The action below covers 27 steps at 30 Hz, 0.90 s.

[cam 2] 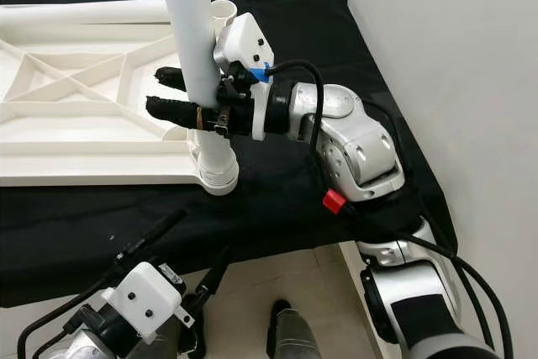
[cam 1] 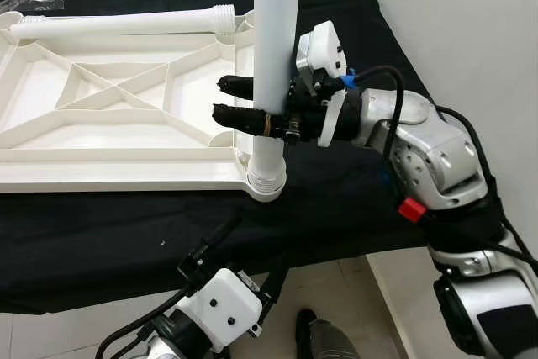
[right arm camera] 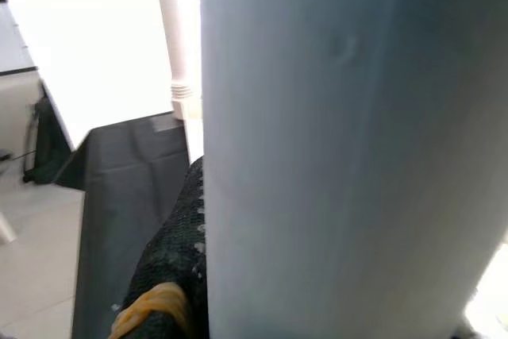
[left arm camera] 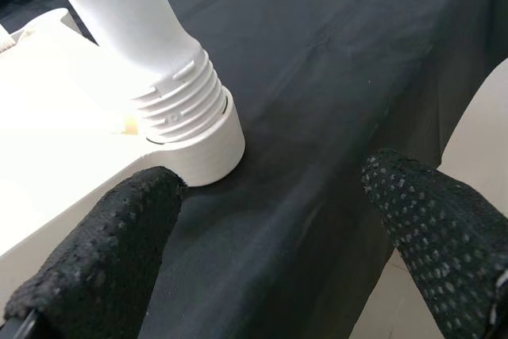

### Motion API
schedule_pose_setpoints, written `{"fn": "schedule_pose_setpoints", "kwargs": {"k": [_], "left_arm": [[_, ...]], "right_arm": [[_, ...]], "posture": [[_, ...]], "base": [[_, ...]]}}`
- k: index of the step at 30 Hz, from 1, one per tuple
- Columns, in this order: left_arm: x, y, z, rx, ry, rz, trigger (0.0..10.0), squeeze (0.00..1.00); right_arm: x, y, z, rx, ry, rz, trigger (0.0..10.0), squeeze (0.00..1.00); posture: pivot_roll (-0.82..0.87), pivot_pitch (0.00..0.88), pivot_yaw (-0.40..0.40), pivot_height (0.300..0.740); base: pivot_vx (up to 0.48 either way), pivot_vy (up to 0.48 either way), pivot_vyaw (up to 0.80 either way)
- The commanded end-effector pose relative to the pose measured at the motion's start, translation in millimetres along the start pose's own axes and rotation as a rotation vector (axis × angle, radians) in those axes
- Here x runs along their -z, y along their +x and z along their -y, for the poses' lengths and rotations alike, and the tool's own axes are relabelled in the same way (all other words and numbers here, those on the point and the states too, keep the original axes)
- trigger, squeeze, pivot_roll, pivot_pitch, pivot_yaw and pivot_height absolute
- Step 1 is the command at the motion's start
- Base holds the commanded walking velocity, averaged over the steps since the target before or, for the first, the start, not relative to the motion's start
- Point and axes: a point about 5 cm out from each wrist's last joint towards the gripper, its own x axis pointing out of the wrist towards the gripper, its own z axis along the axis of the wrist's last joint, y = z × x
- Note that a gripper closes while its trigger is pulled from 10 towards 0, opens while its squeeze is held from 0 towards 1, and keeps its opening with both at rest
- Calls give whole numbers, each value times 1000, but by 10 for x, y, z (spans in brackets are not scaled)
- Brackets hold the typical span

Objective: Building children table

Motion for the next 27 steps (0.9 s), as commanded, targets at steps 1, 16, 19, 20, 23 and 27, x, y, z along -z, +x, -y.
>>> {"fn": "schedule_pose_setpoints", "kwargs": {"k": [1,16,19,20,23,27], "left_arm": [[34,-20,27,11,-17,-19,10000,0],[60,-12,12,12,-12,-20,10000,0],[62,-12,9,13,-12,-20,10000,0],[63,-12,6,12,-11,-21,10000,0],[66,-12,2,12,-10,-21,10000,0],[68,-11,0,12,-10,-21,10000,0]], "right_arm": [[371,-104,88,136,71,-171,10000,0],[335,-232,-54,241,87,-60,10000,0],[334,-238,-71,244,91,-56,10000,0],[350,-244,-99,255,91,-61,10000,0],[376,-251,-133,283,89,-70,10000,0],[379,-252,-178,301,67,-70,10000,0]], "posture": [[27,350,-24,740],[19,341,-14,740],[19,342,-14,740],[19,342,-13,740],[18,341,-13,740],[16,341,-12,740]], "base": [[0,0,0],[0,0,0],[0,0,0],[0,0,0],[0,0,0],[0,0,0]]}}
